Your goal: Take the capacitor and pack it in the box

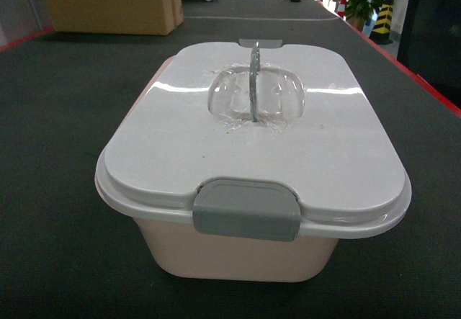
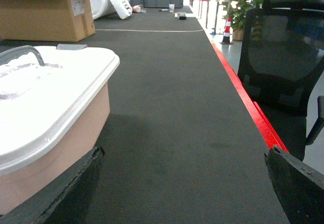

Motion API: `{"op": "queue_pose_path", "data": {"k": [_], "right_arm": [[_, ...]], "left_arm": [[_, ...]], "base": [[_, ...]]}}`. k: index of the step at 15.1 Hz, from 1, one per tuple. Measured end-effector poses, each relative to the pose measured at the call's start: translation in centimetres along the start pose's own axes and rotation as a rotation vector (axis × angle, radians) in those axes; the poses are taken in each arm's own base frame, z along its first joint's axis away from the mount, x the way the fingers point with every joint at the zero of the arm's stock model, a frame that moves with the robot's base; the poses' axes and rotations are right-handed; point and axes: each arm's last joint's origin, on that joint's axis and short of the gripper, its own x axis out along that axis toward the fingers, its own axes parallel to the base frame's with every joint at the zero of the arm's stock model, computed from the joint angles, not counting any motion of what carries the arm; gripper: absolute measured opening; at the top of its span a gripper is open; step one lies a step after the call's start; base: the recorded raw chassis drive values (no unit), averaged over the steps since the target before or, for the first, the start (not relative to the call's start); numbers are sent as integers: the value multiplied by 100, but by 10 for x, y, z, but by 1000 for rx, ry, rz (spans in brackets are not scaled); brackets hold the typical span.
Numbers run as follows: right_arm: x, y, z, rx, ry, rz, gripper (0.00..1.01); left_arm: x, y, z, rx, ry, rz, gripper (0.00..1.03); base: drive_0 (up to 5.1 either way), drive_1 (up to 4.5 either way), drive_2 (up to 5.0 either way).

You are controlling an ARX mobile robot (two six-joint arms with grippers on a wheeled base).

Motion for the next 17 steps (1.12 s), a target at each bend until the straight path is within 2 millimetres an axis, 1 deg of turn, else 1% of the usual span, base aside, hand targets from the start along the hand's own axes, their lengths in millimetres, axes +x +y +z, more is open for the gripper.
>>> {"op": "queue_pose_path", "data": {"k": [17], "right_arm": [[0, 0, 0, 0, 0, 0, 98]], "left_arm": [[0, 0, 0, 0, 0, 0, 98]], "base": [[0, 0, 0]]}}
